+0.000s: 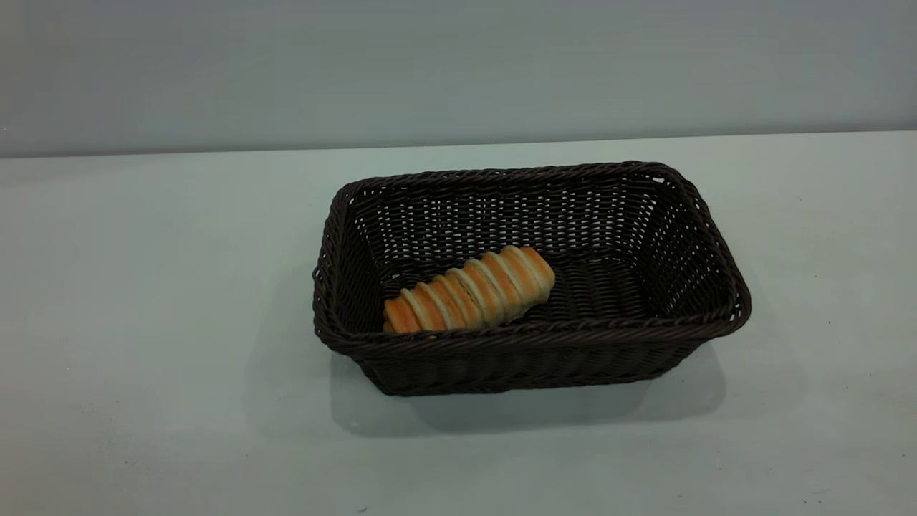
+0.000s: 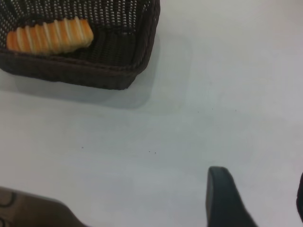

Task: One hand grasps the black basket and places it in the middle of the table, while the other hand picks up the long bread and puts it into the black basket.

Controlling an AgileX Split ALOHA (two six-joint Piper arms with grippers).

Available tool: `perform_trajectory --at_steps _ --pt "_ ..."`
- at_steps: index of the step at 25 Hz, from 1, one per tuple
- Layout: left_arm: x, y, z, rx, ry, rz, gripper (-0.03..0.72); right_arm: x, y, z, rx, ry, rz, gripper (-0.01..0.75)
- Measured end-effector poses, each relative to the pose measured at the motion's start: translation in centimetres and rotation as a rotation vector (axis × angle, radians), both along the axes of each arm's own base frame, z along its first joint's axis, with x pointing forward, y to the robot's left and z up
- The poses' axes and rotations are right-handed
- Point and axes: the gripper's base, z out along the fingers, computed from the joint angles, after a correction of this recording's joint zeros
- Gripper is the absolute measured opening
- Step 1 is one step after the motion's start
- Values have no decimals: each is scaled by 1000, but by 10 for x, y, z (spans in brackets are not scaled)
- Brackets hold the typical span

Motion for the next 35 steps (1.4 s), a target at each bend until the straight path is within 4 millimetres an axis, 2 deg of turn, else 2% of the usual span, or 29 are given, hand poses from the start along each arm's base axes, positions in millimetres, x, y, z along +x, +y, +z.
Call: perform_trajectory --at_steps 7,14,19,24,29,35 --pt "-1 0 -4 -8 -4 -1 547 0 0 0 1 0 -3 386" --pt "-1 0 -5 -9 -2 -1 547 1 2 0 10 0 -143 386" --pt "-1 1 -5 -11 -1 17 547 0 2 0 10 -2 -59 386" --pt "-2 12 -4 -31 -38 277 547 0 2 0 16 -1 -13 386" --pt "-24 22 0 -81 -201 523 547 0 2 0 16 0 -9 386" --pt "-51 22 -1 -122 -376 612 546 0 2 0 16 0 -9 386"
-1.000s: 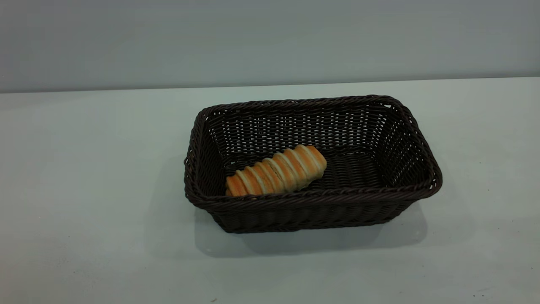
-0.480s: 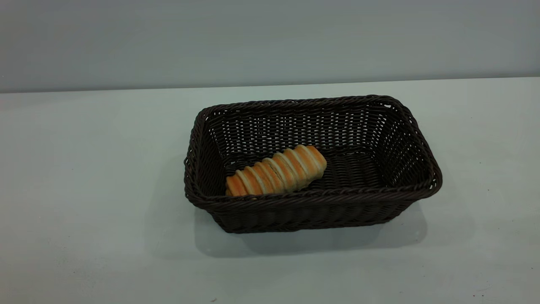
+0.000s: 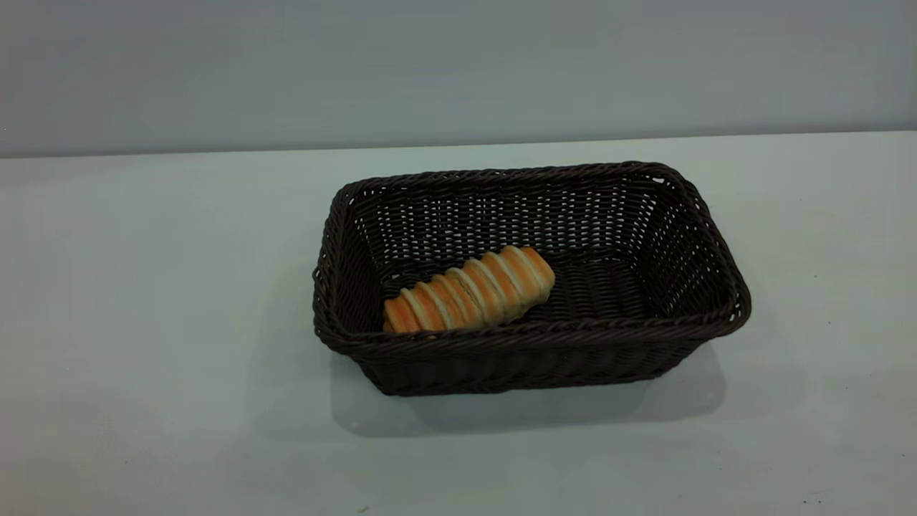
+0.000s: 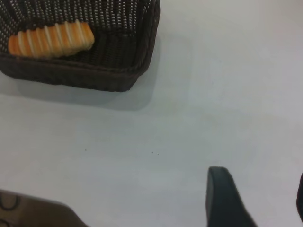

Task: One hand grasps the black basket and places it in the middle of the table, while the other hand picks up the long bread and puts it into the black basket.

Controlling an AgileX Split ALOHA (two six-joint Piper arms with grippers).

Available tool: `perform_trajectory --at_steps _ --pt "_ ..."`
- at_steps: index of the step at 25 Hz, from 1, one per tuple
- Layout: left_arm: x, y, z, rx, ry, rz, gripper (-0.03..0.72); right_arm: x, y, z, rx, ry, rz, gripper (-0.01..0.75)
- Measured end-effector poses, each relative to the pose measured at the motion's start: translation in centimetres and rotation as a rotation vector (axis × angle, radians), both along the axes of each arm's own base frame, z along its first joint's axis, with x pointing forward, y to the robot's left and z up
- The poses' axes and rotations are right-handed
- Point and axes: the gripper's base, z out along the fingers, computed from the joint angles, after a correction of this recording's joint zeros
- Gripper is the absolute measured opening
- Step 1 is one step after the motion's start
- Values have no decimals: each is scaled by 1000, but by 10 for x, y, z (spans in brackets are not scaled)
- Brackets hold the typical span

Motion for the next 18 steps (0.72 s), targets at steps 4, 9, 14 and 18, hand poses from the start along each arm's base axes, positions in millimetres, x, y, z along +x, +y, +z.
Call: perform_trajectory --at_steps 4,9,14,18 --pt "-2 0 -1 0 -3 2 546 0 0 0 1 1 1 386" --pt "-2 0 -1 0 -4 2 546 0 0 0 1 2 1 386" --pt "-2 0 -1 0 -4 2 545 0 0 0 2 2 1 386" --pt "-2 0 -1 0 -4 2 545 0 0 0 2 2 1 386"
